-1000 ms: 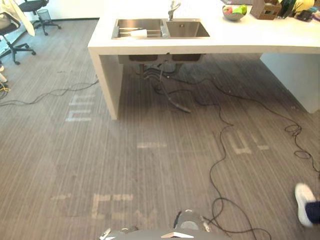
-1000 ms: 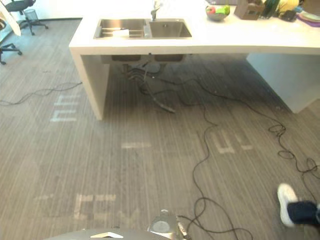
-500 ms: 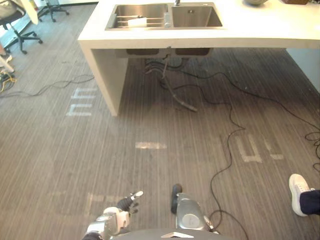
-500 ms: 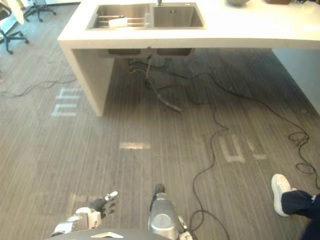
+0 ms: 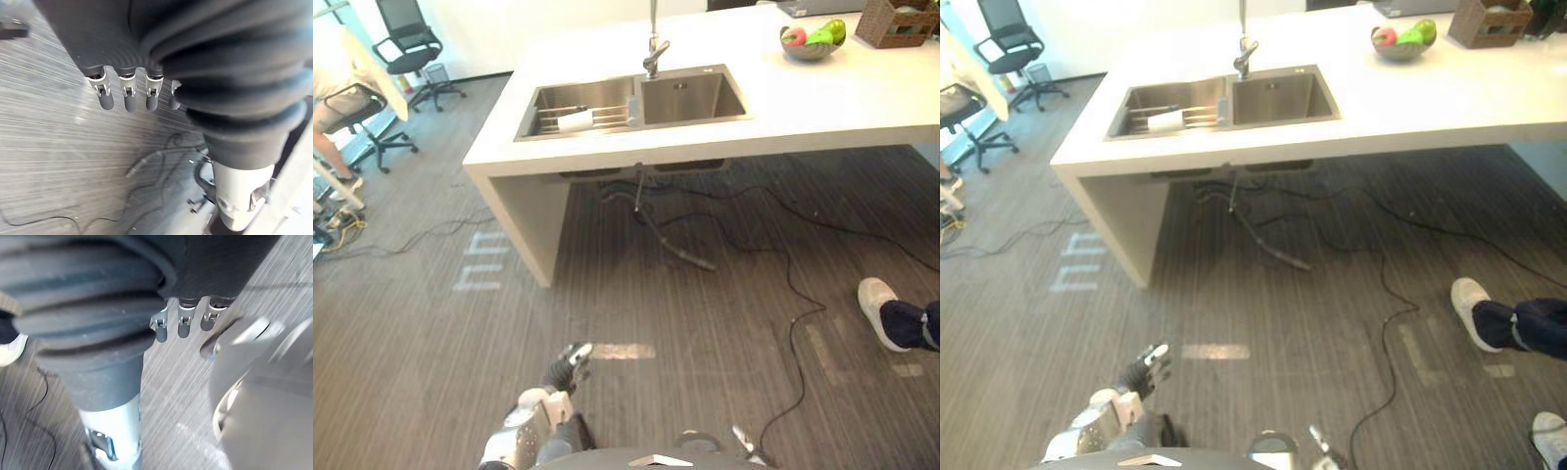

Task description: Walk over to the sink, pick up the cup, carry it to the dishwasher, place the cup inside the dishwasher, then close the dishwasher door

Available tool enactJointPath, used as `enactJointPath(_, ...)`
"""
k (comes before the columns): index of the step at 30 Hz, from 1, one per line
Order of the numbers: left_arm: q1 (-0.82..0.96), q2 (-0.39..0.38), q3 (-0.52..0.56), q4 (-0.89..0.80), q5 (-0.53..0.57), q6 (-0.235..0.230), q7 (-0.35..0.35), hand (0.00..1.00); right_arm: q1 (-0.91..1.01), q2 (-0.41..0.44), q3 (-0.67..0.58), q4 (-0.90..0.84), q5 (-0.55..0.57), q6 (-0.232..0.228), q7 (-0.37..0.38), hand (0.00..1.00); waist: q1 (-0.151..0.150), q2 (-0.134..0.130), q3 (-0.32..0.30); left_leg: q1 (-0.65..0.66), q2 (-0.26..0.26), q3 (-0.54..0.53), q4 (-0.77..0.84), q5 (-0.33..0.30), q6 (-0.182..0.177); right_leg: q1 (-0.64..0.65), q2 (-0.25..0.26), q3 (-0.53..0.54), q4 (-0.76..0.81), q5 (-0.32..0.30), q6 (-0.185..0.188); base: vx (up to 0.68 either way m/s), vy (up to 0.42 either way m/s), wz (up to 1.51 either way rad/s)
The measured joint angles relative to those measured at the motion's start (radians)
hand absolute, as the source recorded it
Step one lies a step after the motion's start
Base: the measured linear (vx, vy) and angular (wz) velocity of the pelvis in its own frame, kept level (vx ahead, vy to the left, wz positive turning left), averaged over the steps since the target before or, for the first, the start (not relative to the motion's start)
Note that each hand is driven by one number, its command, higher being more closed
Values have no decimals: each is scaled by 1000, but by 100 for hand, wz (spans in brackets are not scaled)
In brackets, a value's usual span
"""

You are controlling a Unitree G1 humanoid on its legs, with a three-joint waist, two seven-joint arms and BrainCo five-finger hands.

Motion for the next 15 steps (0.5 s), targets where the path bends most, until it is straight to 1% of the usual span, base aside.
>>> enactJointPath(1,0,0,-10,-71,-1,-43,20,0,6,-2,-4,-13,4,-4,4,0,-1,12,2,-19,-3,-36,-133,39,-21,18,1,5,-15,-14,18,345,282,-7)
enactJointPath(2,-13,0,-13,-111,-2,-82,48,0,15,-3,-15,-8,4,-2,9,0,-4,18,4,-45,12,-36,-129,29,-17,47,1,0,-18,-38,50,372,304,1)
enactJointPath(3,-21,2,-12,-123,-1,-99,65,0,27,-5,-16,-8,5,-3,12,0,-3,15,6,-49,15,-23,-102,74,-8,68,-4,-1,-17,-52,66,435,307,8)
enactJointPath(4,-37,9,-5,-138,15,-135,122,0,44,9,-16,-7,41,8,26,0,-1,-6,5,-41,-4,-1,-57,127,24,108,-32,0,-20,-74,61,528,322,5)
enactJointPath(5,-50,8,26,-163,27,-163,172,0,47,23,-11,-4,88,31,30,0,1,-35,2,-48,-37,-15,-21,130,30,114,-61,9,-15,-78,30,446,258,-4)
enactJointPath(6,-56,8,44,-190,29,-176,195,0,42,29,-13,1,117,42,29,0,8,-42,6,-56,-48,-30,5,127,32,108,-70,23,2,-74,28,387,237,-23)
enactJointPath(7,-62,8,78,-263,50,-201,238,0,39,41,-25,29,173,44,23,0,28,-50,10,-74,-79,-89,69,112,54,100,-87,40,39,-66,39,329,227,-30)
enactJointPath(8,-63,8,103,-350,79,-227,270,0,41,42,-49,51,200,45,23,0,47,-63,4,-66,-108,-120,107,95,81,101,-111,55,82,-50,60,395,264,-26)
enactJointPath(9,-64,8,114,-394,98,-240,282,0,43,43,-52,69,200,45,23,0,54,-71,-1,-52,-120,-118,109,88,91,100,-126,55,106,-37,73,394,245,-14)
enactJointPath(10,-67,6,127,-477,129,-260,292,0,53,43,-53,79,188,45,22,0,63,-79,-22,-25,-139,-113,92,81,102,81,-153,57,171,-2,107,330,188,-5)
enactJointPath(11,-83,6,136,-551,149,-273,294,0,57,41,-68,78,169,39,18,0,72,-83,-34,10,-167,-113,60,72,116,29,-193,61,295,47,160,321,180,-2)
enactJointPath(12,-90,7,136,-590,156,-281,292,0,52,42,-79,77,152,35,14,0,73,-89,-34,32,-182,-115,42,67,122,-6,-220,68,378,76,194,301,161,4)
enactJointPath(13,-106,10,133,-652,165,-301,285,0,46,43,-91,77,132,21,0,0,68,-101,-34,75,-208,-114,19,56,136,-79,-268,101,546,148,225,224,88,8)
enactJointPath(14,-117,10,131,-668,178,-308,281,0,46,49,-94,76,121,8,-2,0,68,-104,-31,100,-215,-113,12,50,138,-113,-279,116,638,166,224,279,70,5)
enactJointPath(15,-126,13,130,-677,204,-318,286,0,45,63,-112,70,112,-12,-7,0,67,-100,-24,165,-220,-118,4,21,138,-195,-288,102,823,119,151,277,24,-12)
